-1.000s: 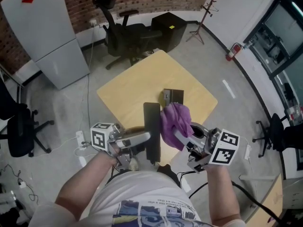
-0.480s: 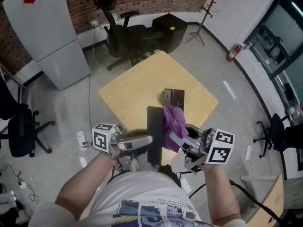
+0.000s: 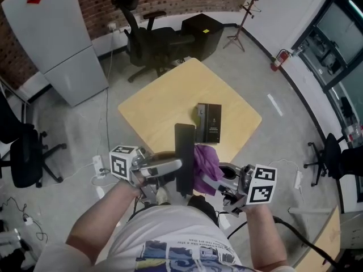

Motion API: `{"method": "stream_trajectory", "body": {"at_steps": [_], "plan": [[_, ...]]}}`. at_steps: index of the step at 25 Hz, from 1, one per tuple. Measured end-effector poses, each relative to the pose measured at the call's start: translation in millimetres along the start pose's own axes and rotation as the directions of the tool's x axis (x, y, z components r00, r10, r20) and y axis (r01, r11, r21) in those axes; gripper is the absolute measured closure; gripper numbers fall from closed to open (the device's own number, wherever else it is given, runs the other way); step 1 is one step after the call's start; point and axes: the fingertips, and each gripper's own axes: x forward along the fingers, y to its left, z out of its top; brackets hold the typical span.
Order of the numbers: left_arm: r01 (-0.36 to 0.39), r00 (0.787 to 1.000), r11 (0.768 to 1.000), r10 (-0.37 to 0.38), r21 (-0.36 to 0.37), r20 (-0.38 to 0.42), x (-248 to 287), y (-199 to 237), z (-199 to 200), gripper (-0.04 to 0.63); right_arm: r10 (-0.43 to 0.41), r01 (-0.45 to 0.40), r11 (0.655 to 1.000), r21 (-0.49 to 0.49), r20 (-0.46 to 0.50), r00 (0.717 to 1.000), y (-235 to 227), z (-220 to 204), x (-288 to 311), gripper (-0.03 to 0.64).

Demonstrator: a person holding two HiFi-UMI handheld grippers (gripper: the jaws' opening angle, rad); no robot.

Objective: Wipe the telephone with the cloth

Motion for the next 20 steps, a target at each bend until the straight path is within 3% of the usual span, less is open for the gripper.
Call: {"method": "stream_trajectory", "body": {"at_steps": [5, 11, 20], "plan": [[0.008, 1.000, 1.000, -0.008, -0.010, -0.007, -1, -4, -5, 0.515, -0.039, 0.041, 0.999, -0.025, 0.076, 0.996, -13, 33, 0, 0.572], [0.028, 0.999, 0.999, -0.029, -0.028, -0.032, 4, -7, -16, 0.515, -0.010, 0.014, 1.000, -0.023, 0.167, 0.986, -18, 71, 9, 0.572], [0.019, 1.000, 1.000, -0.019, -0.010, -0.006, -4, -7, -6, 0.515, 0.062, -0.061, 0.998, -0.016, 0.051, 0.997, -1, 31, 30, 0.572]]}}
